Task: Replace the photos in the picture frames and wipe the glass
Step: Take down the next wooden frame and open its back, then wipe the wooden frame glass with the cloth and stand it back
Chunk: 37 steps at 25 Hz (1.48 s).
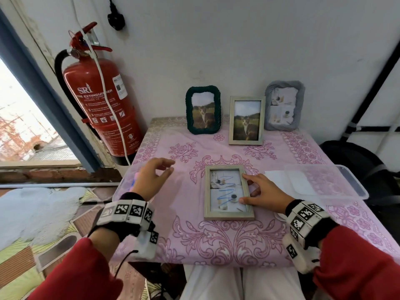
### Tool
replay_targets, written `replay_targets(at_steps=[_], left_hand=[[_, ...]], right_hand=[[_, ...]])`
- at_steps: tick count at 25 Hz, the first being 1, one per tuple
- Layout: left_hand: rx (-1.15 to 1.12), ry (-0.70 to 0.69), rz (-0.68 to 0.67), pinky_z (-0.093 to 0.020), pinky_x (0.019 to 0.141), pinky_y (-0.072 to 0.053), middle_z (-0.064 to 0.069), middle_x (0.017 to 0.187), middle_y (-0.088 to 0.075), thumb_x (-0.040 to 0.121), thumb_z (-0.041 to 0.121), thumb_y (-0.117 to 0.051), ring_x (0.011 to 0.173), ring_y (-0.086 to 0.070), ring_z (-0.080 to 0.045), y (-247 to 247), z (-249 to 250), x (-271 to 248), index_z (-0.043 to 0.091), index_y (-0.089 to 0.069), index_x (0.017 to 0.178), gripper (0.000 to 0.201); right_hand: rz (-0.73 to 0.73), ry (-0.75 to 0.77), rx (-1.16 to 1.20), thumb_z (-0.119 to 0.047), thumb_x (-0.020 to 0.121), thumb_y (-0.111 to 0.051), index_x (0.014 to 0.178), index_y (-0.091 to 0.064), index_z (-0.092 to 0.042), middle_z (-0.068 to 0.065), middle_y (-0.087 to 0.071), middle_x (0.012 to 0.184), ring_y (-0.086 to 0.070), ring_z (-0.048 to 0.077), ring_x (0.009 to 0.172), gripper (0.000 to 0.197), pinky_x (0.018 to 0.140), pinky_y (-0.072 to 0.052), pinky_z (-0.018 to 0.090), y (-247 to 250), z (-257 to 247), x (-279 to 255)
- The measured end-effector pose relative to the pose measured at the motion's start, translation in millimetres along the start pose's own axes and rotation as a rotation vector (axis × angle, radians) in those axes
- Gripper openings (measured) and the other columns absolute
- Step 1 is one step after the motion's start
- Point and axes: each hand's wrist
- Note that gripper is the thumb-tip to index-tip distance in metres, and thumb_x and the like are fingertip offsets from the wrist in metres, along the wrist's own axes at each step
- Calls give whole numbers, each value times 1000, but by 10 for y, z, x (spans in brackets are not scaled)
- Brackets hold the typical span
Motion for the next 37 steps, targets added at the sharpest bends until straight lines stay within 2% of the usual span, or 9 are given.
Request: replay_targets(at_steps=[2,7,11,16,22,28,30,33,37], left_hand=[[98,67,-35,-22,82,-41,-6,102,-67,87,14,-62,95,-61,-19,224,-188,22,11,-67,108,22],[228,388,-328,-26,91,-43,-4,110,-59,79,19,-73,104,-56,-21,401,-592,-86,13,-61,120,43],[332,289,-284,-21,85,-41,-7,117,-56,73,16,-76,98,-54,-16,354,-686,-147,16,-61,120,50],[374,317,-182,-26,86,-47,-7,103,-69,73,20,-75,91,-61,-19,341,-721,-100,16,-69,109,36],[247,337,20,-20,58,-45,-2,85,-71,76,20,-68,70,-61,-11,438,-644,-75,20,-74,95,19],[185,189,190,-26,68,-47,-1,91,-69,79,15,-64,77,-60,-16,543,-233,41,17,-70,105,27],[128,111,231,-15,60,-43,2,91,-67,79,13,-63,73,-58,-7,525,-26,53,17,-70,105,27],[18,10,181,-5,43,-43,5,88,-65,80,10,-62,60,-60,3,376,287,76,18,-68,107,28],[-56,-8,54,-8,42,-44,-1,92,-66,81,9,-61,56,-60,-1,-102,522,109,13,-68,105,25]], right_hand=[[2,-4,11,-25,74,-77,144,-31,-16,5,-38,119,-55,7,77,84,64,-44,4,0,-12,-3],[7,-5,17,-24,72,-78,143,-33,-16,6,-40,119,-55,7,79,84,65,-46,6,14,-31,-16],[7,3,13,-23,73,-78,143,-34,-15,4,-39,116,-53,4,76,84,62,-45,4,11,-25,-19],[15,9,21,-23,73,-78,141,-34,-16,6,-41,119,-53,5,77,82,65,-45,8,7,-34,-23],[18,23,32,-22,71,-80,135,-44,-14,7,-42,114,-52,4,77,74,64,-45,3,11,-27,-20],[21,37,33,-22,71,-80,135,-45,-15,8,-42,115,-52,6,80,73,67,-46,5,10,-10,-17],[16,51,26,-23,71,-80,135,-45,-17,8,-42,113,-51,5,82,72,66,-45,2,9,0,-16],[15,52,40,-24,71,-80,135,-45,-18,7,-42,114,-54,6,83,73,68,-47,3,13,17,-8],[-30,68,22,-26,75,-76,138,-41,-21,7,-40,117,-56,11,86,72,75,-47,8,19,37,7]])
Point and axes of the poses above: each hand's wrist, its own x-axis towards the middle knuckle, its own y-axis out of the back of the hand, z = x × y
